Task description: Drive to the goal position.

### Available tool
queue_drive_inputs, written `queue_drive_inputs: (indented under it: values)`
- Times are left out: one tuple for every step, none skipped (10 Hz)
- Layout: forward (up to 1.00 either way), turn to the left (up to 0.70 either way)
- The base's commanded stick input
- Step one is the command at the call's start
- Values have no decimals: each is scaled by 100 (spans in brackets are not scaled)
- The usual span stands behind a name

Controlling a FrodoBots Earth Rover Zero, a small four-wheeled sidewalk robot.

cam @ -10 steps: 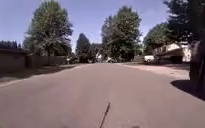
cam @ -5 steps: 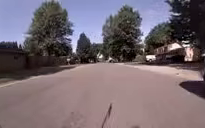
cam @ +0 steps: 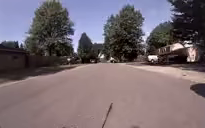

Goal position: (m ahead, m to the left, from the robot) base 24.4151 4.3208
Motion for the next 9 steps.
queue_drive_inputs:
  values:
    - [69,-24]
    - [69,-28]
    - [69,-13]
    - [69,0]
    - [69,0]
    - [69,-6]
    - [69,-30]
    - [69,-17]
    - [69,-4]
